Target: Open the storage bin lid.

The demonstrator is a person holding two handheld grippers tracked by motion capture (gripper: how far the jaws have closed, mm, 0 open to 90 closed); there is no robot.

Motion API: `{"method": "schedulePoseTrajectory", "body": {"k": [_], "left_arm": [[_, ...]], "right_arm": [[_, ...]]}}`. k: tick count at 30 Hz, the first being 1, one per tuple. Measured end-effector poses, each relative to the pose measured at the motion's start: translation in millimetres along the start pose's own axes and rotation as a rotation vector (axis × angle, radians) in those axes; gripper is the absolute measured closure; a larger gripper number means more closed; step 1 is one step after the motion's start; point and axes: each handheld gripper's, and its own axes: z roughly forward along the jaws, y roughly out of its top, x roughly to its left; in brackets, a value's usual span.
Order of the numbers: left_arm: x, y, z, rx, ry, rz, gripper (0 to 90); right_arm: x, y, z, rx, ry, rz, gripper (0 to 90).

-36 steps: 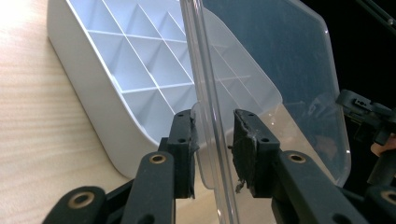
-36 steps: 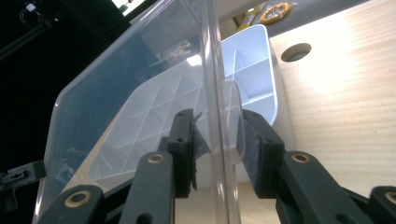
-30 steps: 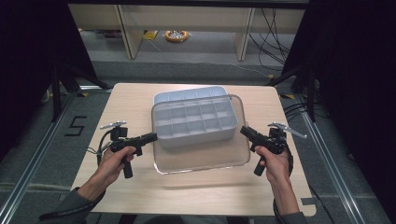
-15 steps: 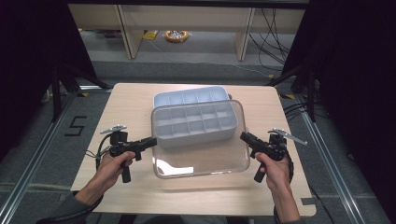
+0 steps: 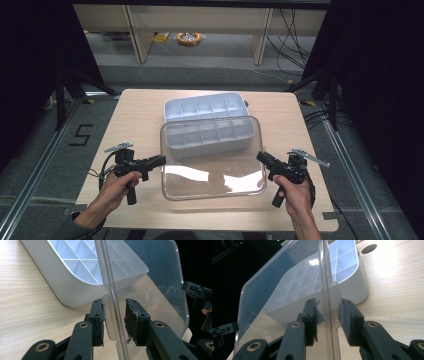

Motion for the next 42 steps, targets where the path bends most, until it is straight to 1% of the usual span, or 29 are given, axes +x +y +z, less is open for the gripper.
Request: {"method": "schedulePoseTrajectory", "body": {"k": [2, 5, 6, 8, 11, 12, 14, 17, 18, 20, 21, 22, 23, 24, 25, 26, 27, 29, 31, 32, 33, 34, 36, 37, 38, 39, 40, 41, 42], "left_arm": [[0.2, -3.3, -1.9, 0.021, 0.0, 0.015, 67.5], [-1.2, -6.4, -1.6, 0.02, -0.005, -0.001, 67.5], [-0.9, -8.3, -2.6, 0.031, -0.005, 0.012, 67.5], [-3.1, -11.1, -2.4, 0.022, -0.009, -0.001, 67.4], [-3.8, -14.8, -4.8, 0.035, -0.013, 0.015, 67.3], [-5.6, -16.7, -4.8, 0.026, -0.013, -0.005, 67.2], [-3.9, -19.1, -6.4, 0.044, -0.027, 0.01, 67.2], [-4.8, -23.9, -7.1, 0.048, -0.027, 0.0, 67.2], [-3.4, -26.2, -8.6, 0.067, -0.025, 0.018, 67.2], [-4.3, -28.3, -7.8, 0.056, -0.026, 0.006, 67.2], [-4.9, -30.7, -7.9, 0.058, -0.016, 0.01, 67.2], [-4.0, -33.3, -8.3, 0.074, -0.019, 0.016, 67.1], [-4.0, -33.3, -8.3, 0.074, -0.019, 0.016, 67.2], [-4.9, -35.2, -7.2, 0.067, -0.027, -0.006, 67.1], [-4.5, -36.1, -7.4, 0.074, -0.027, 0.0, 67.1], [-5.4, -37.2, -7.2, 0.071, -0.012, -0.009, 67.1], [-4.9, -38.9, -7.3, 0.07, -0.011, -0.002, 67.2], [-5.0, -40.3, -7.6, 0.078, -0.007, 0.003, 67.2], [-5.0, -42.0, -7.2, 0.07, -0.01, -0.008, 67.2], [-3.0, -42.6, -8.3, 0.086, -0.009, 0.016, 67.3], [-3.7, -42.8, -7.2, 0.081, -0.015, 0.0, 67.3], [-3.5, -43.8, -6.8, 0.086, -0.016, -0.005, 67.3], [-2.0, -45.2, -5.9, 0.095, -0.009, 0.005, 67.2], [-0.1, -46.0, -6.9, 0.117, 0.005, 0.029, 67.2], [-1.3, -47.3, -4.5, 0.099, 0.005, 0.011, 67.1], [-1.3, -47.9, -4.2, 0.101, 0.008, 0.016, 67.1], [-1.6, -49.2, -3.6, 0.109, 0.01, 0.015, 67.1], [-2.1, -49.9, -3.2, 0.105, 0.02, 0.017, 67.1], [-2.6, -51.0, -2.6, 0.102, 0.021, 0.015, 67.1]], "right_arm": [[-0.5, -4.1, -3.1, -0.007, 0.002, -0.007, 67.8], [-1.3, -7.1, -5.2, -0.008, 0.017, 0.0, 67.8], [-0.5, -8.3, -6.6, 0.007, -0.008, 0.0, 67.8], [-2.4, -12.9, -9.4, 0.0, 0.0, 0.0, 67.8], [-1.9, -16.5, -12.4, 0.009, -0.009, 0.024, 67.7], [-3.7, -19.2, -13.8, 0.005, -0.005, -0.004, 67.7], [-3.7, -20.7, -14.6, 0.008, -0.003, 0.002, 67.7], [-4.4, -26.9, -17.9, 0.015, 0.008, 0.011, 67.7], [-4.5, -28.0, -18.3, 0.021, -0.009, 0.01, 67.7], [-5.9, -29.3, -19.1, 0.022, -0.008, 0.0, 67.7], [-2.7, -30.7, -20.8, 0.033, 0.0, 0.046, 67.6], [-5.9, -34.0, -20.5, 0.034, -0.021, 0.006, 67.6], [-5.9, -34.0, -20.5, 0.034, -0.021, 0.006, 67.6], [-7.2, -37.3, -21.7, 0.03, -0.001, 0.014, 67.6], [-7.2, -37.3, -21.7, 0.03, -0.001, 0.014, 67.6], [-7.4, -38.4, -22.3, 0.032, 0.005, 0.01, 67.6], [-7.3, -41.0, -23.2, 0.04, -0.017, 0.008, 67.6], [-7.3, -42.7, -24.0, 0.045, -0.022, 0.007, 67.6], [-7.8, -44.2, -23.8, 0.032, 0.0, 0.013, 67.7], [-7.7, -45.0, -25.2, 0.048, -0.018, 0.016, 67.8], [-8.9, -46.9, -25.2, 0.04, 0.002, 0.015, 67.8], [-9.4, -47.9, -25.4, 0.043, 0.001, 0.012, 67.7], [-9.3, -50.7, -25.6, 0.059, -0.018, 0.016, 67.7], [-9.7, -51.7, -25.2, 0.061, -0.018, 0.016, 67.7], [-11.3, -55.0, -24.2, 0.072, -0.025, 0.007, 67.5], [-11.3, -55.0, -24.2, 0.072, -0.025, 0.007, 67.5], [-9.3, -57.2, -24.2, 0.084, -0.017, 0.058, 67.0], [-8.9, -57.5, -24.6, 0.089, -0.013, 0.068, 66.9], [-13.3, -58.1, -24.7, 0.085, -0.024, 0.014, 66.7]]}}
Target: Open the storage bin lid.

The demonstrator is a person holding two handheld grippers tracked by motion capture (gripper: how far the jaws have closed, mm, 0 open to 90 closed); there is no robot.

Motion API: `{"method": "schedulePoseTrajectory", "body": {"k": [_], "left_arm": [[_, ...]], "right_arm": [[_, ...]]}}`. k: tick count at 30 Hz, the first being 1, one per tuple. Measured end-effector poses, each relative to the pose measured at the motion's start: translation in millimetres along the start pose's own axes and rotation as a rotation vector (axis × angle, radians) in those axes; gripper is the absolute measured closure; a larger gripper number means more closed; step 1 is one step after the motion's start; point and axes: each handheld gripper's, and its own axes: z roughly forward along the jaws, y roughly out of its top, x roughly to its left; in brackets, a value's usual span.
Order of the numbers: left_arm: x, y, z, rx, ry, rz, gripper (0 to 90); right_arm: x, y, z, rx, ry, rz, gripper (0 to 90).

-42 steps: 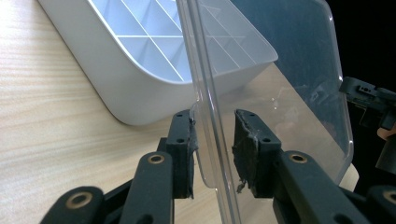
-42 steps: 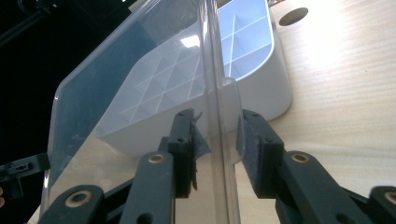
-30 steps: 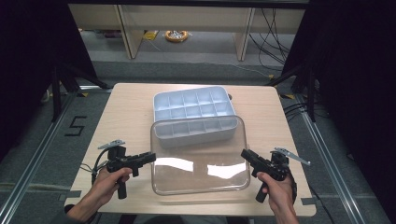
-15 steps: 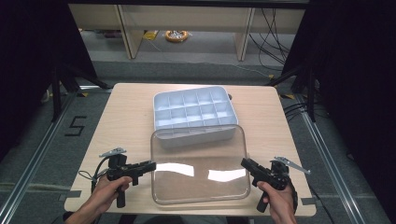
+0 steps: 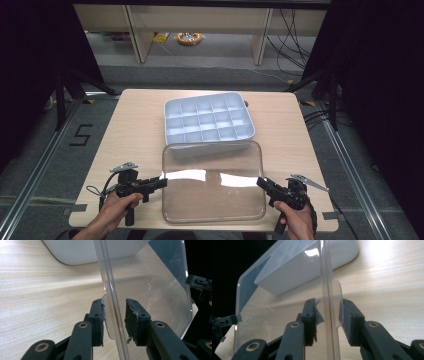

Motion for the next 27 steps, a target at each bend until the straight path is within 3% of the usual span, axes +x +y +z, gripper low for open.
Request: {"method": "schedulePoseTrajectory", "body": {"k": [1, 2, 3, 5, 8, 9, 12, 13, 14, 15, 16, 17, 19, 23, 24, 25, 27], "left_arm": [[0.0, 0.0, 0.0, 0.0, 0.0, 0.0, 67.1], [0.7, -0.2, -0.3, 0.011, -0.012, 0.003, 67.1], [0.0, -1.0, -0.8, 0.018, -0.018, 0.001, 66.9], [-0.5, -1.3, -0.6, 0.018, -0.02, 0.003, 66.9], [-0.7, -3.0, 0.3, 0.023, -0.01, 0.004, 66.9], [0.4, -3.7, 1.1, 0.029, -0.018, 0.002, 66.9], [0.9, -5.4, 2.8, 0.04, -0.014, -0.001, 66.9], [1.1, -6.1, 3.3, 0.046, -0.016, 0.001, 66.5], [1.3, -6.3, 3.5, 0.05, -0.016, 0.003, 66.5], [1.3, -6.5, 4.1, 0.049, -0.016, 0.0, 66.5], [1.5, -6.6, 4.6, 0.049, -0.018, -0.003, 66.5], [1.7, -6.8, 5.2, 0.051, -0.018, -0.009, 66.5], [3.5, -6.7, 5.8, 0.056, -0.022, -0.014, 66.5], [4.7, -7.8, 7.5, 0.07, -0.019, -0.021, 66.1], [4.9, -8.7, 8.4, 0.08, -0.024, -0.017, 65.8], [4.3, -9.6, 10.1, 0.086, -0.024, -0.022, 65.4], [4.8, -9.8, 11.7, 0.094, -0.024, -0.016, 64.8]], "right_arm": [[2.6, -1.2, 0.2, 0.015, 0.006, 0.056, 66.6], [2.6, -1.2, 0.2, 0.015, 0.006, 0.056, 66.6], [-0.7, -1.6, -0.3, 0.007, -0.013, 0.001, 66.3], [-3.7, -3.1, 1.3, 0.0, -0.009, -0.007, 66.1], [-2.4, -3.6, 1.1, 0.012, -0.005, 0.02, 65.9], [-4.3, -4.5, 2.3, 0.007, -0.007, -0.005, 65.8], [-6.6, -5.9, 5.3, 0.008, -0.024, -0.011, 65.3], [-4.1, -6.7, 4.0, 0.037, -0.047, 0.03, 64.8], [-4.1, -6.7, 4.0, 0.037, -0.047, 0.03, 64.8], [-7.9, -6.5, 5.3, 0.03, -0.05, -0.013, 64.6], [-7.9, -6.5, 5.3, 0.03, -0.05, -0.013, 64.6], [-5.8, -7.8, 5.9, 0.042, -0.054, 0.034, 64.5], [-8.4, -8.0, 7.6, 0.041, -0.047, 0.007, 64.3], [-9.3, -8.4, 9.1, 0.046, -0.033, 0.008, 63.7], [-10.6, -8.4, 9.1, 0.054, -0.045, -0.005, 63.4], [-8.8, -9.4, 10.6, 0.057, -0.063, 0.04, 63.0], [-11.7, -9.2, 11.5, 0.057, -0.072, 0.02, 62.9]]}}
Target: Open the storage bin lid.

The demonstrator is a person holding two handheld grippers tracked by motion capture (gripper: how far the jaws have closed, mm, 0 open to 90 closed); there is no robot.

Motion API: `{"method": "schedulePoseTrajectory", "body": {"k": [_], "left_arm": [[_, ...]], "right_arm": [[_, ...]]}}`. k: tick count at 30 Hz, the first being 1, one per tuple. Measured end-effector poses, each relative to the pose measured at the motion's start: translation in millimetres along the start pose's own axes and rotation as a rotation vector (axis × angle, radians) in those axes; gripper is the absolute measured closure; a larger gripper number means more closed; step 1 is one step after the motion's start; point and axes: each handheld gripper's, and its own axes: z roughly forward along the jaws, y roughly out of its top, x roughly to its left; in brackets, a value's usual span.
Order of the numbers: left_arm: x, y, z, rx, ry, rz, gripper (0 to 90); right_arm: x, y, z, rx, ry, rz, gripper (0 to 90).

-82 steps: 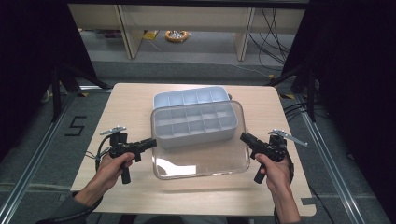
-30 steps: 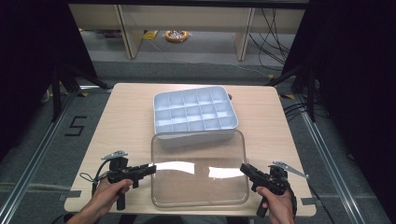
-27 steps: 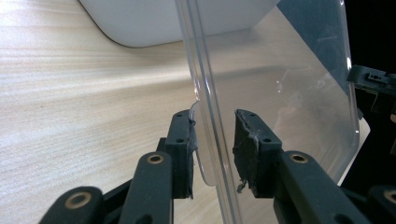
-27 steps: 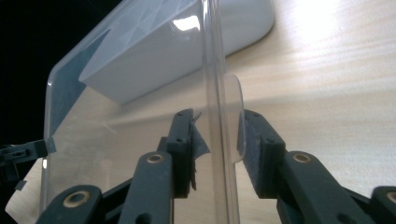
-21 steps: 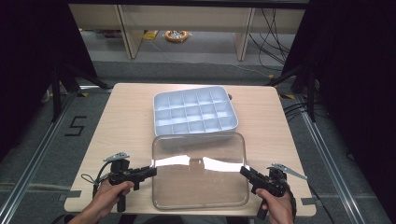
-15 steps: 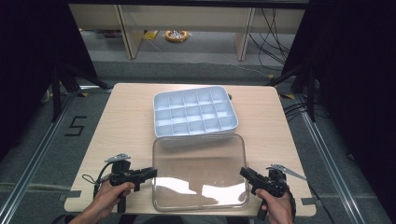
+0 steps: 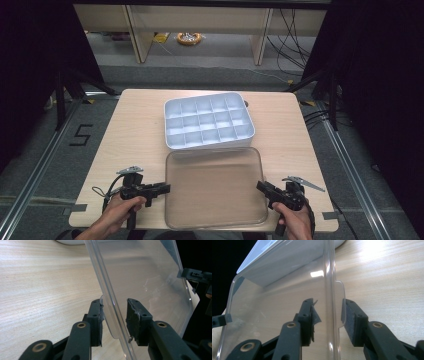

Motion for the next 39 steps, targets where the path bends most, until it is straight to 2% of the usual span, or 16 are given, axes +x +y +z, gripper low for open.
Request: {"method": "schedulePoseTrajectory", "body": {"k": [9, 10, 13, 14, 15, 16, 17, 19, 21, 24, 25, 31, 33, 34, 36, 39], "left_arm": [[3.7, -0.1, 3.6, 0.026, 0.011, -0.004, 62.9], [4.0, 0.2, 3.6, 0.031, 0.012, -0.002, 62.8], [4.3, 0.3, 4.2, 0.031, 0.016, -0.007, 62.6], [4.8, 0.3, 4.3, 0.033, 0.016, -0.008, 62.5], [5.2, 0.3, 4.5, 0.034, 0.02, -0.009, 62.2], [5.2, 0.3, 4.5, 0.034, 0.02, -0.009, 62.0], [5.7, 0.2, 4.5, 0.039, 0.022, -0.004, 62.0], [6.0, 0.1, 4.8, 0.043, 0.023, -0.002, 61.7], [6.0, 0.0, 5.2, 0.044, 0.025, -0.001, 61.5], [6.6, -0.4, 5.8, 0.05, 0.032, -0.007, 61.0], [7.0, -0.3, 5.9, 0.05, 0.033, -0.007, 60.9], [7.9, 0.2, 6.9, 0.051, 0.037, -0.005, 60.4], [8.0, 0.3, 7.1, 0.052, 0.039, -0.004, 60.2], [8.5, 0.5, 7.3, 0.056, 0.043, -0.005, 60.2], [9.0, 0.7, 7.6, 0.058, 0.042, -0.006, 59.8], [9.0, 1.0, 8.2, 0.057, 0.048, 0.005, 59.0]], "right_arm": [[0.0, -0.2, 3.9, 0.022, -0.014, 0.003, 62.3], [14.7, -0.5, -0.2, 0.1, -0.006, 0.213, 61.7], [10.1, -1.0, 3.1, 0.101, -0.009, 0.159, 61.2], [4.9, -1.0, 6.2, 0.077, -0.006, 0.087, 61.1], [16.1, 0.5, 1.7, 0.162, -0.011, 0.239, 60.8], [16.1, 0.5, 1.7, 0.162, -0.011, 0.239, 60.8], [6.0, -0.9, 7.5, 0.084, -0.012, 0.087, 60.7], [9.1, -1.3, 7.1, 0.084, -0.016, 0.123, 60.5], [4.2, -1.6, 8.7, 0.066, -0.006, 0.058, 60.2], [8.9, -3.8, 10.2, 0.091, -0.025, 0.118, 59.2], [6.1, -4.0, 11.4, 0.082, -0.019, 0.075, 59.0], [8.5, -4.6, 14.1, 0.093, -0.038, 0.08, 57.6], [12.4, -4.3, 12.6, 0.125, -0.039, 0.138, 57.4], [3.9, -4.6, 15.9, 0.088, -0.029, 0.015, 57.3], [11.8, -4.7, 14.1, 0.112, -0.044, 0.104, 57.1], [11.2, -5.2, 15.7, 0.101, -0.049, 0.087, 56.9]]}}
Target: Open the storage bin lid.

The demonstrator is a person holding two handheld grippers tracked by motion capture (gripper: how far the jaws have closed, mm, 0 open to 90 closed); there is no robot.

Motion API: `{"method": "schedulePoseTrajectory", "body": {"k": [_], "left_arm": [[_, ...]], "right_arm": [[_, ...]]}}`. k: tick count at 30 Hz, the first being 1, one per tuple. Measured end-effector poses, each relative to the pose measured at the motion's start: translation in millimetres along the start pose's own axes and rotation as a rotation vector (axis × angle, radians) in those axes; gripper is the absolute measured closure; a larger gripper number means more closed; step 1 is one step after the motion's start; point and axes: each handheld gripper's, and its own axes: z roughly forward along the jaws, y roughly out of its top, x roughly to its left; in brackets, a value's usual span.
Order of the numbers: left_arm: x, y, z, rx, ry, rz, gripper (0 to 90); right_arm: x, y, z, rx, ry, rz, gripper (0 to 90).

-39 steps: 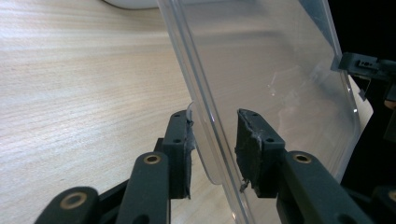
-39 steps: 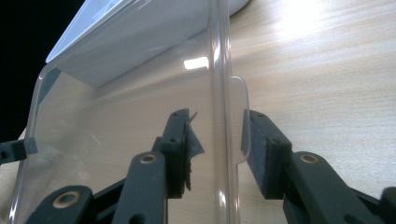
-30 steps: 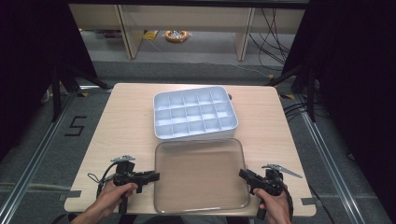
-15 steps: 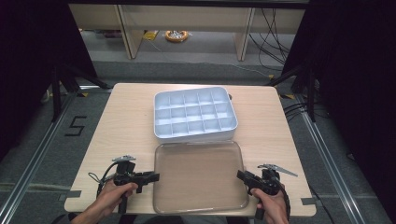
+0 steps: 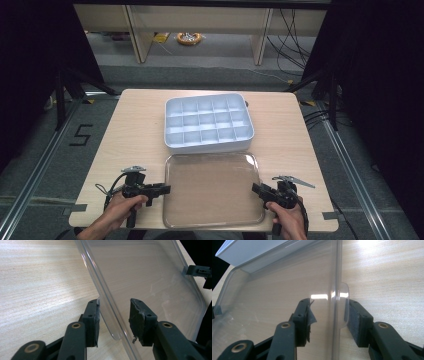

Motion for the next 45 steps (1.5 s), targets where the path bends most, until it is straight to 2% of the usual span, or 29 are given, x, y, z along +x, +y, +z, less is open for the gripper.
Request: {"method": "schedulePoseTrajectory", "body": {"k": [3, 4, 5, 6, 7, 8, 9, 11, 13, 14, 15, 17, 18, 20, 22, 26, 27, 30, 31, 33, 34, 36, 37, 38, 39, 40, 41, 42, 45], "left_arm": [[-0.2, 0.5, 0.5, 0.006, 0.009, 0.013, 58.4], [-0.5, 0.6, 1.6, 0.006, 0.014, 0.017, 57.6], [-0.5, 0.6, 1.6, 0.006, 0.014, 0.017, 57.4], [-0.3, 0.8, 1.8, 0.006, 0.015, 0.019, 57.4], [-0.1, 1.3, 1.9, 0.011, 0.018, 0.025, 57.2], [-0.2, 1.4, 2.2, 0.01, 0.022, 0.03, 56.9], [-0.6, 1.4, 2.9, 0.006, 0.029, 0.032, 56.6], [-1.1, 1.3, 3.8, 0.009, 0.045, 0.044, 54.6], [-2.6, 2.4, 4.3, -0.007, 0.07, 0.068, 53.6], [-3.1, 3.8, 3.1, -0.012, 0.082, 0.075, 49.0], [-3.8, 5.4, 1.9, -0.027, 0.091, 0.069, 44.2], [-3.2, 7.7, -1.1, -0.051, 0.115, 0.075, 38.3], [-0.9, 9.1, -5.1, -0.07, 0.132, 0.081, 38.9], [1.5, 10.3, -7.6, -0.077, 0.13, 0.072, 39.2], [1.3, 10.6, -7.7, -0.085, 0.13, 0.063, 39.3], [1.3, 10.2, -8.1, -0.077, 0.121, 0.073, 40.3], [0.7, 10.1, -8.2, -0.078, 0.12, 0.075, 40.3], [-0.1, 10.0, -8.2, -0.079, 0.116, 0.078, 40.6], [-0.4, 9.8, -8.0, -0.08, 0.113, 0.076, 40.6], [-0.3, 10.0, -8.1, -0.079, 0.104, 0.076, 40.4], [-0.5, 10.2, -8.3, -0.08, 0.1, 0.074, 40.3], [-2.4, 9.6, -8.6, -0.086, 0.111, 0.091, 39.9], [-3.3, 9.5, -8.8, -0.085, 0.115, 0.102, 39.6], [-3.2, 9.6, -9.1, -0.087, 0.116, 0.125, 39.3], [-4.1, 9.6, -9.4, -0.089, 0.109, 0.124, 38.4], [-4.1, 9.6, -9.4, -0.089, 0.109, 0.124, 37.8], [-4.1, 9.5, -9.4, -0.088, 0.108, 0.125, 37.8], [-4.0, 9.4, -9.5, -0.087, 0.106, 0.125, 37.2], [-4.3, 9.7, -10.7, -0.086, 0.096, 0.113, 35.8]], "right_arm": [[0.7, 0.3, -0.5, 0.023, 0.005, 0.014, 56.8], [1.9, 0.3, -0.8, 0.031, -0.012, 0.022, 56.7], [1.9, 0.3, -0.8, 0.031, -0.012, 0.022, 56.7], [0.1, 0.2, 0.3, 0.008, -0.005, -0.009, 56.7], [1.0, 0.0, 0.1, 0.009, -0.001, 0.001, 56.6], [-9.6, 2.5, 3.4, -0.022, -0.002, -0.139, 56.6], [-9.6, 2.3, 4.3, -0.022, -0.022, -0.147, 56.5], [-9.6, 2.5, 4.9, -0.025, -0.029, -0.176, 56.0], [-9.3, 2.5, 4.9, -0.024, -0.036, -0.182, 55.7], [-8.2, 2.6, 4.1, -0.024, -0.028, -0.184, 54.8], [-4.2, 1.9, 3.0, -0.016, -0.044, -0.135, 53.1], [-5.1, 4.0, -0.7, -0.032, -0.036, -0.128, 53.1], [-8.6, 6.0, -3.6, -0.058, -0.049, -0.156, 53.1], [-11.9, 7.2, -4.9, -0.07, -0.043, -0.176, 53.1], [-11.4, 7.2, -6.3, -0.07, -0.053, -0.172, 53.0], [-12.2, 6.9, -6.0, -0.079, -0.032, -0.199, 52.4], [-7.5, 5.6, -6.9, -0.062, -0.039, -0.142, 52.2], [-6.8, 5.9, -7.8, -0.067, -0.029, -0.133, 51.1], [-11.6, 7.4, -6.7, -0.085, -0.039, -0.197, 50.2], [-10.0, 7.7, -8.5, -0.083, -0.035, -0.18, 47.7], [-6.7, 7.3, -10.1, -0.071, -0.031, -0.134, 46.3], [-5.0, 7.8, -11.9, -0.08, -0.038, -0.127, 45.0], [-8.9, 9.1, -10.8, -0.111, -0.036, -0.197, 44.2], [-4.1, 7.9, -11.6, -0.109, -0.045, -0.155, 43.6], [-2.9, 8.9, -13.8, -0.122, -0.051, -0.195, 41.5], [-2.9, 8.9, -13.8, -0.122, -0.051, -0.195, 41.5], [-3.0, 9.9, -15.9, -0.119, -0.047, -0.218, 40.6], [-3.6, 9.9, -14.7, -0.134, -0.05, -0.224, 39.6], [-4.2, 10.0, -15.4, -0.131, -0.047, -0.23, 37.9]]}}
